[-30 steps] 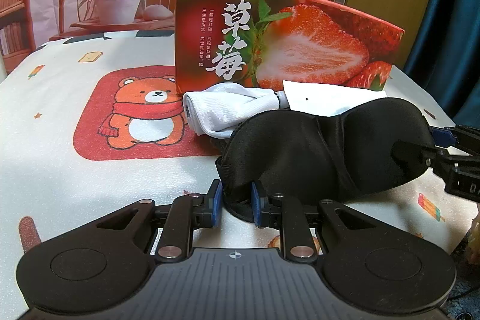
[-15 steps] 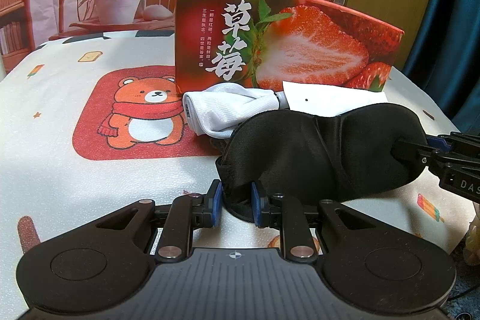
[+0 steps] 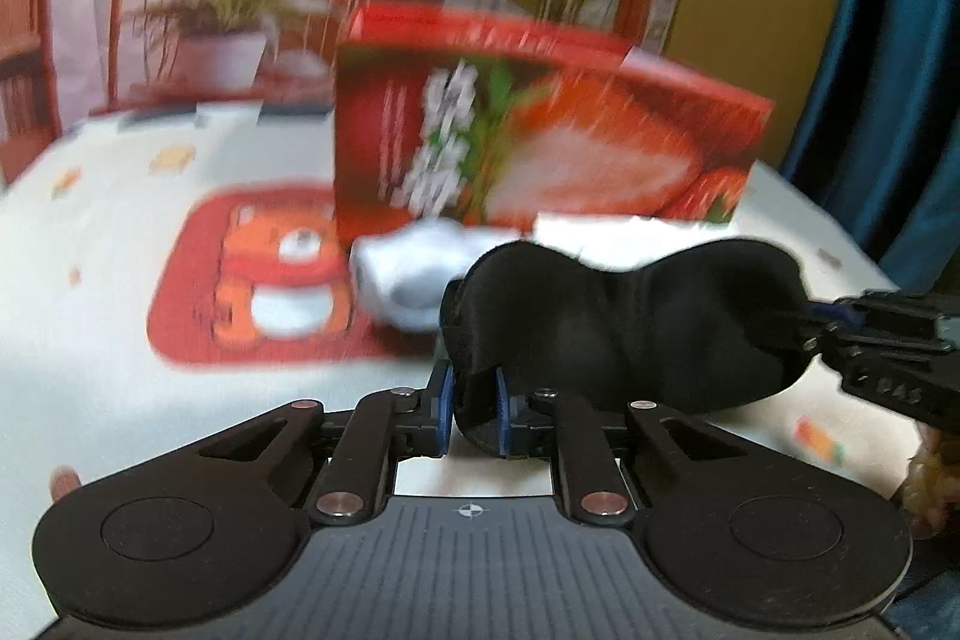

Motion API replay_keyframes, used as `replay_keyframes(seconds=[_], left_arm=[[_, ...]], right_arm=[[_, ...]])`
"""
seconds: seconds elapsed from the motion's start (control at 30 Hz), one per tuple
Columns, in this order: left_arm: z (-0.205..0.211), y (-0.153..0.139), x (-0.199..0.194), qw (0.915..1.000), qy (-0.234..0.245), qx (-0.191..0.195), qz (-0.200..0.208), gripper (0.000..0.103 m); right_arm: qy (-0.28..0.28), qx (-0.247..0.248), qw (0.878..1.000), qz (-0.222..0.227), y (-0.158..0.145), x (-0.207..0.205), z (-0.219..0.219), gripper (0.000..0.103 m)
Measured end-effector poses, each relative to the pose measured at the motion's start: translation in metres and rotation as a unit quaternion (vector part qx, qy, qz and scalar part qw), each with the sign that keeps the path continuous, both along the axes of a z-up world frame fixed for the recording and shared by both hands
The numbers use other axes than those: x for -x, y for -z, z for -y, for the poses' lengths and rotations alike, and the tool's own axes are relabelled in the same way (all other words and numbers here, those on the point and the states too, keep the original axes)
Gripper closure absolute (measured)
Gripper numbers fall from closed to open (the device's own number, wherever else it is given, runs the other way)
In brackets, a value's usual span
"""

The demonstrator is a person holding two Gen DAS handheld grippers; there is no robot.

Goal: Organize soft objects
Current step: 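Lift the eye mask into the red box and open both grippers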

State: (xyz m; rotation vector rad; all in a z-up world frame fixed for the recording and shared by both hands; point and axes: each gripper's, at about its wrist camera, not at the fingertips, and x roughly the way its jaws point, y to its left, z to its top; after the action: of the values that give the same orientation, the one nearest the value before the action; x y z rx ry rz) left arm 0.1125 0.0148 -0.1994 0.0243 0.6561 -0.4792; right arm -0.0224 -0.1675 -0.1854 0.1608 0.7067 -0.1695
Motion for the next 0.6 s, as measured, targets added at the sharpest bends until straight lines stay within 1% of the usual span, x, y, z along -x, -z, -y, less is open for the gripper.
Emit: replay_keyframes(seconds=[0.07, 0.17, 0.33, 0.47, 0.6], left_arm=[[0.002, -0.016, 0.004, 0.9996, 0.003, 0.004, 0.028, 0.089], [0.005, -0.041, 0.007, 0.9978, 0.007, 0.013, 0.065, 0.089], [0.015, -0.083, 0.003, 0.9924, 0.014, 0.021, 0.12, 0.09], [0.026, -0.113, -0.011, 0.9881, 0.013, 0.024, 0.151, 0.089], [0.037, -0.138, -0.035, 0.9857, 0.007, 0.021, 0.167, 0.089]], right_arm=[[-0.005, 0.003, 1.0, 0.013, -0.008, 0.0, 0.0, 0.091], [-0.012, 0.005, 0.999, 0.033, -0.023, -0.003, 0.003, 0.092], [-0.012, 0.007, 0.997, 0.078, -0.058, -0.015, 0.015, 0.092], [-0.007, 0.007, 0.994, 0.109, -0.088, -0.035, 0.032, 0.092], [-0.006, 0.011, 0.992, 0.129, -0.112, -0.065, 0.051, 0.093]])
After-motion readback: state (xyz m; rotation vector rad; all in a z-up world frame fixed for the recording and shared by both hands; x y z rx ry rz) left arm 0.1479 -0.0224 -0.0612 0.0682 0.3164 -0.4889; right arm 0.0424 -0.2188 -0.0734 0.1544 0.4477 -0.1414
